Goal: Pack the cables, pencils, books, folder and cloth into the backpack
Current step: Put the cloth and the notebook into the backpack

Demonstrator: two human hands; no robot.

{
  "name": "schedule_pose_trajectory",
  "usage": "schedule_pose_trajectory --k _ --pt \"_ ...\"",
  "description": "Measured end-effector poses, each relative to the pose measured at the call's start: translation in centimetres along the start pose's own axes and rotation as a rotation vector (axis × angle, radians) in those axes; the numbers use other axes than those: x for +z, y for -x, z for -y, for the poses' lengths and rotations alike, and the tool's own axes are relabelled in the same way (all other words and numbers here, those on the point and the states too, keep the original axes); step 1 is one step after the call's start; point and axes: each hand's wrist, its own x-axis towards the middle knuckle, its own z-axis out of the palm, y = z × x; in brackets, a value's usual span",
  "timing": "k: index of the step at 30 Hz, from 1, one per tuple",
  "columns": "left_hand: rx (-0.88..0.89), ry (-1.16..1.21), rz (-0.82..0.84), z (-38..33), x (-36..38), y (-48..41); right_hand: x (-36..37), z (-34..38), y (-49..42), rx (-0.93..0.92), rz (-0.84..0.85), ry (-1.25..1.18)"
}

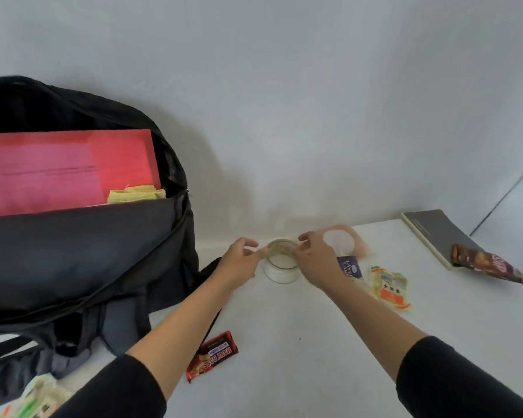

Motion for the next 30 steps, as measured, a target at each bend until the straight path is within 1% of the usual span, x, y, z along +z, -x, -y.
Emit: schedule_pose_trajectory --k 2,4,8,10,12,17,22,24,26,28,30 --pt "-0.098 0.008 -0.01 1.5 1.9 -1.7 0.0 -1.2 -0.7 -0.016 0.025 0.082" --pt "-0.154 0.009 -0.002 2.3 3.2 -2.9 -0.2 -1.8 -1.7 -0.028 0.052 0.123" --pt "-0.161 -0.037 -0.03 2.7 4.7 -4.1 -0.3 -2.8 -3.0 -0.051 0.159 0.22" --pt "-0.139 -0.127 -0.054 3.0 5.1 -4.5 -0.1 -3.6 -3.2 -0.077 0.173 0.271" --pt "-0.11 -0.206 -0.068 3.2 5.3 -4.6 0.1 -3.9 -3.1 -0.1 0.174 0.248" --pt "-0.029 -0.142 -0.098 1.1 4.9 -3.2 -0.6 -3.3 -3.0 -0.156 0.21 0.049" --pt "0.117 -0.083 -0.206 -3.4 2.1 0.1 -3.2 1.6 -0.9 -0.121 0.13 -0.354" --pt "0.195 -0.102 -0.232 -5.4 0.4 1.6 -4.0 4.0 -0.4 -0.126 0.122 -0.536" --pt "0.293 -0.182 -0.267 -7.0 -2.1 3.9 -4.4 6.7 0.4 -0.134 0.148 -0.693" --pt "0.367 -0.244 -0.309 -8.2 -4.7 6.2 -4.3 9.3 1.2 -0.17 0.183 -0.773" --pt "0.392 -0.266 -0.321 -8.8 -6.8 8.0 -4.1 11.2 2.0 -0.207 0.226 -0.801"
